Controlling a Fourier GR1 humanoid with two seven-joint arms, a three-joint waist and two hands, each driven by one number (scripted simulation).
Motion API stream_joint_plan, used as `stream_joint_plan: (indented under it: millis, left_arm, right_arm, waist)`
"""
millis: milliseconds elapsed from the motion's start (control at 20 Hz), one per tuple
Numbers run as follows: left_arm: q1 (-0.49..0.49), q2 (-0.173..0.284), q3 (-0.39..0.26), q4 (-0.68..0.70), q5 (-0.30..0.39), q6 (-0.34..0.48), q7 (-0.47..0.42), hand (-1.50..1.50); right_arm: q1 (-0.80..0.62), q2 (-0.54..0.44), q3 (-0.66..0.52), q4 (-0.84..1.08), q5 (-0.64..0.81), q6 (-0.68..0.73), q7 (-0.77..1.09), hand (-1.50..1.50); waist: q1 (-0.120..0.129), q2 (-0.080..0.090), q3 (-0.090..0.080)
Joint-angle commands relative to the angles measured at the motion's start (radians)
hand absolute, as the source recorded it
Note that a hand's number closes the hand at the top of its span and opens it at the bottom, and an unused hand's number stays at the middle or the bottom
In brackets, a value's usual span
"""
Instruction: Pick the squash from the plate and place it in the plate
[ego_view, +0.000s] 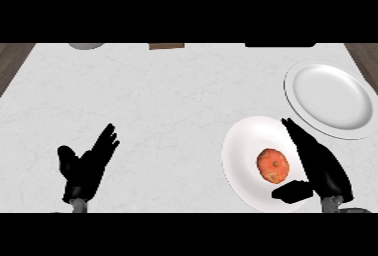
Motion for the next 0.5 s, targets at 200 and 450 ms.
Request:
stream_joint_plan:
  millis: [200, 450]
  left_arm:
    - [-0.069, -0.03, 0.035, 0.054, -0.011, -0.014, 0.064, 0.0]
    - [0.004, -0.019, 0.055, 0.023, -0.033, -0.051, 0.024, 0.0]
  right_arm:
    - [0.013, 0.065, 0.003, 0.105, 0.082, -0.001, -0.086, -1.5]
    - [-0.049, 0.093, -0.052, 0.176, 0.09, 0.059, -0.109, -1.5]
  waist:
    - [-0.004, 0.004, -0.004]
    - [-0.001, 0.004, -0.004]
